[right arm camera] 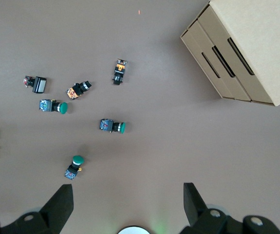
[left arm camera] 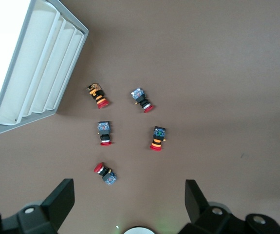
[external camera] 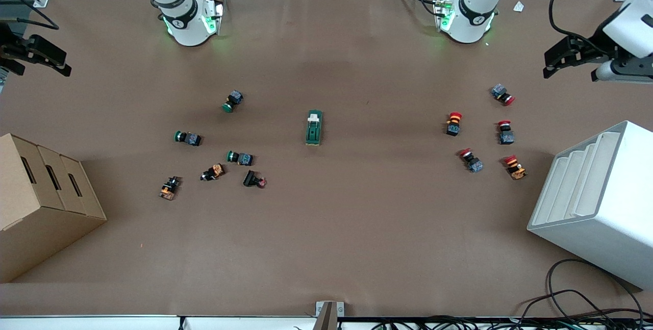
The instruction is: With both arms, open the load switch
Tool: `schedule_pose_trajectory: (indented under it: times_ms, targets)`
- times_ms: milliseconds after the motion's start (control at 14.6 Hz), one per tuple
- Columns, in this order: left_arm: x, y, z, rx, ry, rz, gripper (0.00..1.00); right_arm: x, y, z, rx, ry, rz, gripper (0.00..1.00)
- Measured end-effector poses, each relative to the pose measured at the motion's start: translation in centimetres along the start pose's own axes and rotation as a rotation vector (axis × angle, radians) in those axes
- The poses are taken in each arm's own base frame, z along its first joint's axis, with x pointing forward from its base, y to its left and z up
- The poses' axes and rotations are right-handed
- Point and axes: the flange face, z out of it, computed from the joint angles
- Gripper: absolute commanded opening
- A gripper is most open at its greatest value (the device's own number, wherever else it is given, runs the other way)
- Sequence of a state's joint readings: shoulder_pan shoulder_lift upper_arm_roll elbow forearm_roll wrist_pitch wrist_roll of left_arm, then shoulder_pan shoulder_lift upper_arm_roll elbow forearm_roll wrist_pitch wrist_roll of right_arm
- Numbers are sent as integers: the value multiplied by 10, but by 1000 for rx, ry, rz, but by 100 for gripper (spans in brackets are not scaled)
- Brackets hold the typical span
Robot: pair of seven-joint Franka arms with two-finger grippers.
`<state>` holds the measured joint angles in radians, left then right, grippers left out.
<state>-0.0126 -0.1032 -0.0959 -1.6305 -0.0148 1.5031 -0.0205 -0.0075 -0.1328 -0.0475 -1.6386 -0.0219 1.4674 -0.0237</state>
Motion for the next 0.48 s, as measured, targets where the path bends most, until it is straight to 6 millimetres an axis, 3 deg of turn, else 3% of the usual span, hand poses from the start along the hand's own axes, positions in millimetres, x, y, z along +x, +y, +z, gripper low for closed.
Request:
schedule_pose_trajectory:
  times_ms: [205,479]
  targets:
    - [-5,22,2,7,2,6,100,1,7,3,2,1,6,100]
    - [-6,21,1,8,4,0,100,1,7,3,2,0,5,100]
